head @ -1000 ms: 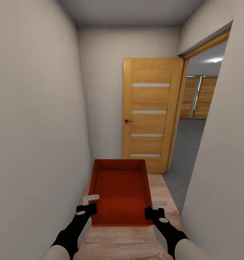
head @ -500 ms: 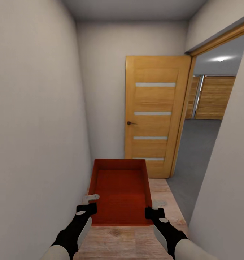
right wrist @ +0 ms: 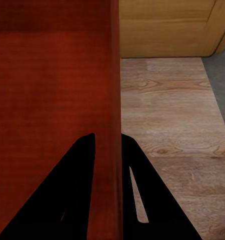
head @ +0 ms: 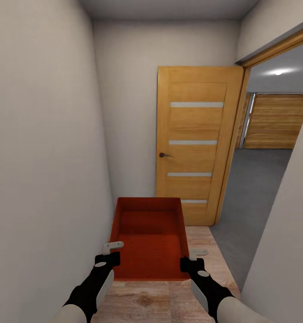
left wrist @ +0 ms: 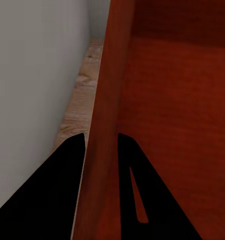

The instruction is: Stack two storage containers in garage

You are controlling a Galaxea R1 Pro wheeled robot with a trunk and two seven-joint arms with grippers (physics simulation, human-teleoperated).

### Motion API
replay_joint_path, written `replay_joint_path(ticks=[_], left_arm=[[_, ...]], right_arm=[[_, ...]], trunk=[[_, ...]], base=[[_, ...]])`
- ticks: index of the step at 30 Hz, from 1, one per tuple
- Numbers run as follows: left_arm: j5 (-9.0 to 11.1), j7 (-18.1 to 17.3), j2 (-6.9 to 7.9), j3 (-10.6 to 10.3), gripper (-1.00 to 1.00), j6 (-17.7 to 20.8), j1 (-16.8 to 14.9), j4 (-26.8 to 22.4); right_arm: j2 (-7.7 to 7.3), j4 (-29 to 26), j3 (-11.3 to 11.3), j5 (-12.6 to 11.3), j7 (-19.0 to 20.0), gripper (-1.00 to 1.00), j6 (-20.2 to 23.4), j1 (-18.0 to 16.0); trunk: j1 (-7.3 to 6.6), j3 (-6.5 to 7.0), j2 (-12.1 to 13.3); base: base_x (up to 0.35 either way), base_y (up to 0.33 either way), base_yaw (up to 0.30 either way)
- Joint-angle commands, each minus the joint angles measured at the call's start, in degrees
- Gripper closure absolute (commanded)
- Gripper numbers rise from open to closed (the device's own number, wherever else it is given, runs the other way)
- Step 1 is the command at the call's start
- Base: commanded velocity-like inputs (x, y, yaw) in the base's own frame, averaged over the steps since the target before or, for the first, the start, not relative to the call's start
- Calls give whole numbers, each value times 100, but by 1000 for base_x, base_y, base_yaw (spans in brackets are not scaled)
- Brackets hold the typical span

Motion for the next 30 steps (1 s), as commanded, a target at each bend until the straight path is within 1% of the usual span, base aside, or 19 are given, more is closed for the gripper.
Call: replay_joint_path(ticks=[1,30], left_arm=[[74,65,108,137,100,37,0,5],[74,74,101,137,100,28,0,-17]], right_arm=[[-54,-18,-50,-2,-32,100,-71,-6],[-54,-17,-42,-2,-32,100,-77,-6]], trunk=[[3,-2,-5],[3,-2,-5]], base=[[35,0,0],[2,0,0]])
